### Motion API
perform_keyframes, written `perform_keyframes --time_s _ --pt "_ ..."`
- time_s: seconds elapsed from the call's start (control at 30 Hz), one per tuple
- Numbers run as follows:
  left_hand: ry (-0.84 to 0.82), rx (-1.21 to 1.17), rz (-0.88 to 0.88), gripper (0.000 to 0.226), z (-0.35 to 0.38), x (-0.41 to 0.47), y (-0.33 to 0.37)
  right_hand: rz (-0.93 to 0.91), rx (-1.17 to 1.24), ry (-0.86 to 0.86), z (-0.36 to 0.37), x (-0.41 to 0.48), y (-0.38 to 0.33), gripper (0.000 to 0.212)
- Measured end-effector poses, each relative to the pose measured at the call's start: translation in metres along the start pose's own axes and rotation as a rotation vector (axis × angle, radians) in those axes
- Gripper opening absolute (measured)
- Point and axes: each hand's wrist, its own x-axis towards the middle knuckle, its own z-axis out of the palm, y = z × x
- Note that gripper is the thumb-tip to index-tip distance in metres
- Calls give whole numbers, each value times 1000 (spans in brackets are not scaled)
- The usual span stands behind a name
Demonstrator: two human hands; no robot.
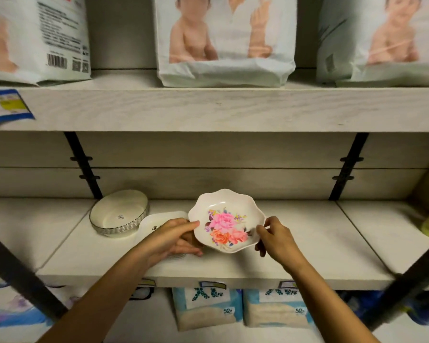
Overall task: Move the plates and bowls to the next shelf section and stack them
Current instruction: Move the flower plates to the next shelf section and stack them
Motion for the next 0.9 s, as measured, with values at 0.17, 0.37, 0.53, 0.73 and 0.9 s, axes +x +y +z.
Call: perform_keyframes --time_s 0.17,0.37,0.53,0.73,0.9 --pt "118 -86 43 26 -11 4 9 55 -164 44 5 58 15 11" --pt "143 -103 38 24 -27 -3 2 115 -351 17 23 93 32 31" --pt "181 -99 30 23 -40 -3 0 99 -426 56 30 98 36 29" --pt "183 -96 36 24 -48 -6 -2 27 -602 134 34 92 37 32" --pt "176 -111 49 25 -54 -12 -3 41 -697 161 33 81 28 39"
